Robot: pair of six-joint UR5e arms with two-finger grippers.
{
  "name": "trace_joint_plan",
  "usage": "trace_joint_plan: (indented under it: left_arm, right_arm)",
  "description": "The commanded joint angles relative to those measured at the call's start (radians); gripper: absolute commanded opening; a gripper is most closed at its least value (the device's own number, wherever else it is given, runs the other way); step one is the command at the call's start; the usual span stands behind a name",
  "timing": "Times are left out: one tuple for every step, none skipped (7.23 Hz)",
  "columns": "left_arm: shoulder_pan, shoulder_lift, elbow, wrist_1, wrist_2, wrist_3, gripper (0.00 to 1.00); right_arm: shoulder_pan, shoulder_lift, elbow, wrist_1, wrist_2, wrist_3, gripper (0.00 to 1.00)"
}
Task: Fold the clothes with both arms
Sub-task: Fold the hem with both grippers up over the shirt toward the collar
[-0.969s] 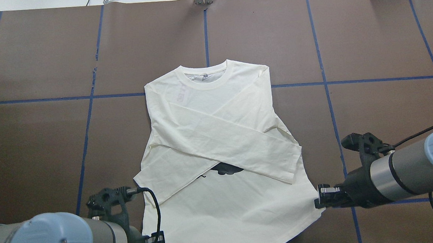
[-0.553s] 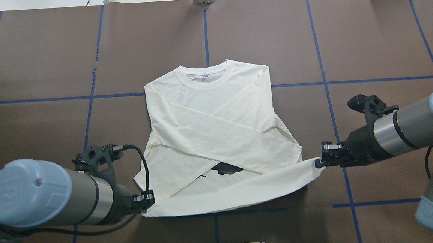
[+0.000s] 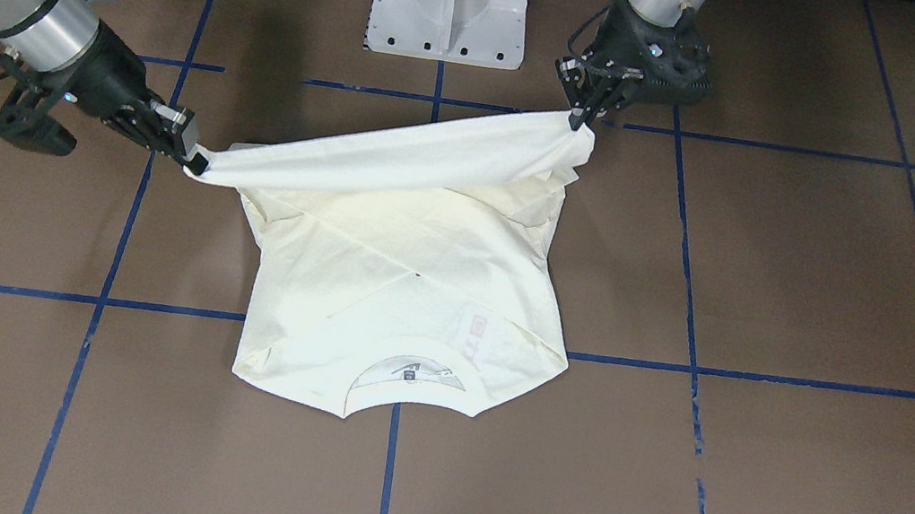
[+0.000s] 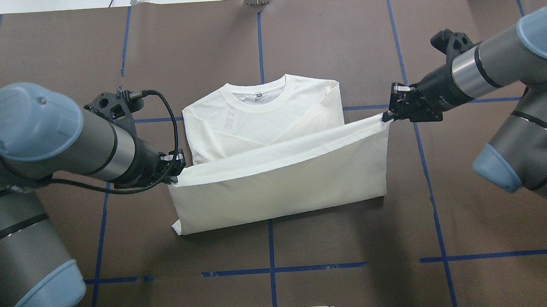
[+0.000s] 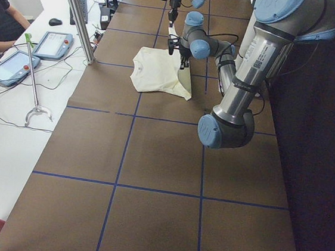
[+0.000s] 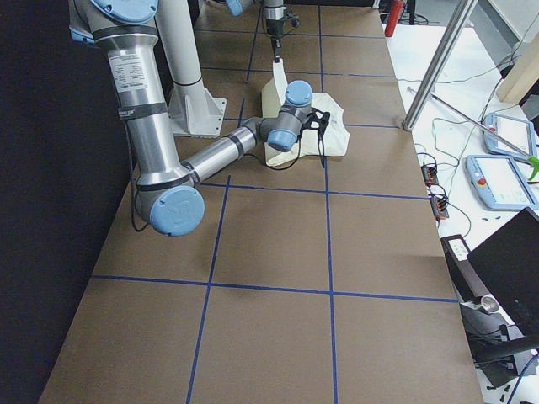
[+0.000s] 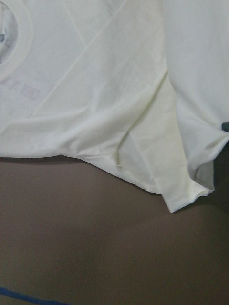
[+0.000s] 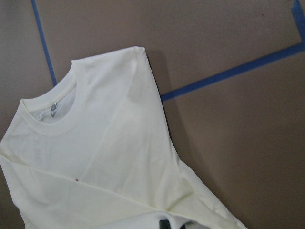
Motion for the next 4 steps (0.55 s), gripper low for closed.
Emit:
trace_joint_plan:
  left_arm:
    - [-0.111,-0.065,0.267,-0.154,-0.001,0.087,0.0]
    - [-0.129,-0.065,0.362,-0.255,-0.001,0.092,0.0]
    - [-0.136,-0.066,0.448,-0.343,0.002,0.092,0.0]
    - [-0.142,-0.068,0.513,-0.417,0.002,0.092,0.0]
  right_arm:
    - [0.037,0.191,-0.269,0.0,-0.006,-0.01,0.0]
    - [0.037,0.228,-0.341,0.001,-0.009,-0.051,0.0]
    - [0.037,0.253,-0.385,0.002,-0.024,-0.056,0.0]
    - [0.034,0.284,-0.441,0.002,-0.038,-0.056,0.0]
